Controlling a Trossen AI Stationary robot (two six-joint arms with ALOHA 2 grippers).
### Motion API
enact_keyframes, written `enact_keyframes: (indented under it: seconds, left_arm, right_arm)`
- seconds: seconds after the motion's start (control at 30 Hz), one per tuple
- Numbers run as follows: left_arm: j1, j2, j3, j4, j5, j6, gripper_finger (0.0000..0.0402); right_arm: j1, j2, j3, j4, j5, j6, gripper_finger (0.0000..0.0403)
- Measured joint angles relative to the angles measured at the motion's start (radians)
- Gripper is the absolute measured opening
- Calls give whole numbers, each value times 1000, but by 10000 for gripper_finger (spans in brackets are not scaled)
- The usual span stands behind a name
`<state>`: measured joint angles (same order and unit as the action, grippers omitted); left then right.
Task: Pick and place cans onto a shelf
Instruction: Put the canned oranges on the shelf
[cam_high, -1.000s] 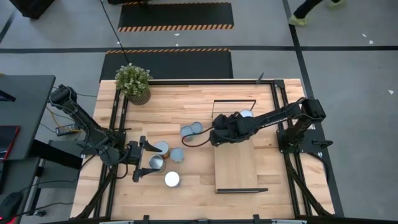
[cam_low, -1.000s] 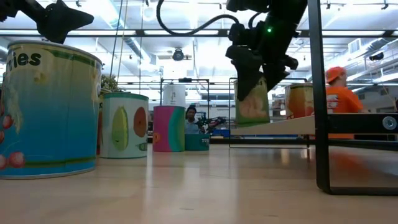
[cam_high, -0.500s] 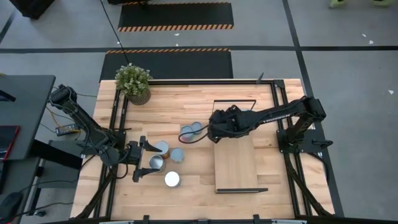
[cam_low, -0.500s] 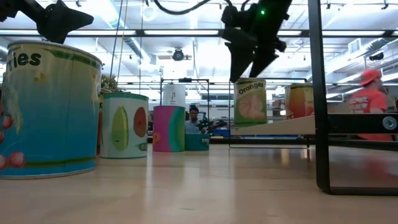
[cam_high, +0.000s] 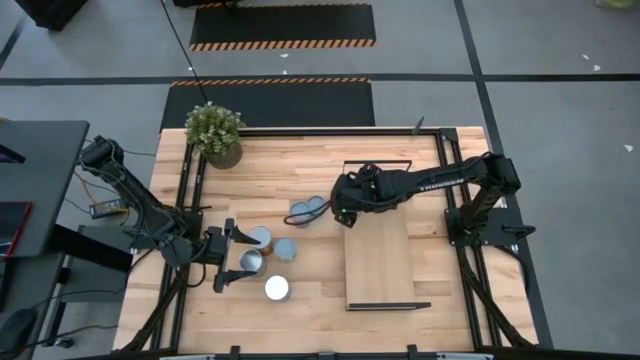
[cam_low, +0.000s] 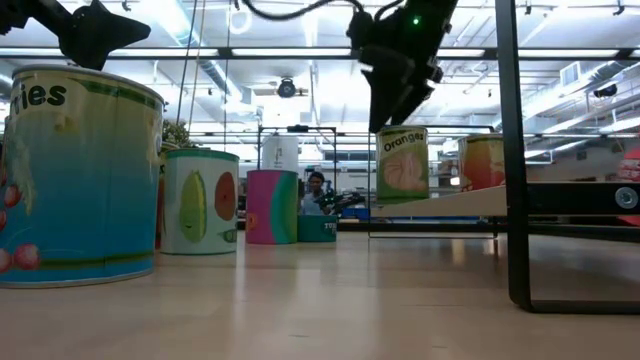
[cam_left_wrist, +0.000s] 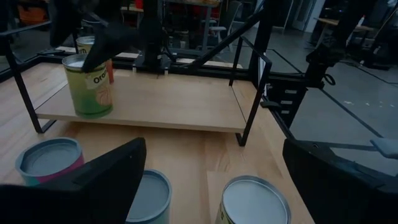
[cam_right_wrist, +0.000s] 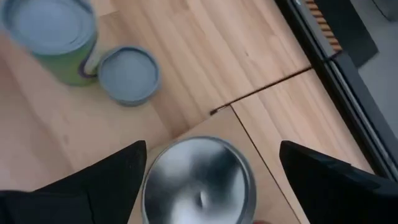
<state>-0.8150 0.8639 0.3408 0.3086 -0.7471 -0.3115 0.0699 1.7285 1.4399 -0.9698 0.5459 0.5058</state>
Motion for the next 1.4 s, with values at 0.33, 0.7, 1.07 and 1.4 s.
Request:
enact_keyframes:
  seconds: [0.33, 0.7, 1.07, 1.4]
  left_arm:
    - [0, 0, 0, -1, 0, 0, 385]
    - [0, 0, 0, -7, 0, -19, 385]
    - [0, 0, 0, -14, 0, -19, 385]
    - [0, 0, 0, -14, 0, -30, 385]
  right_arm:
    - [-52, 26, 0, -153, 89, 286, 375]
    - [-27, -14, 55, -204, -21, -80, 375]
    - [-57, -13, 61, -332, -115, -351, 375]
    - [-55, -13, 61, -445, -148, -409, 377]
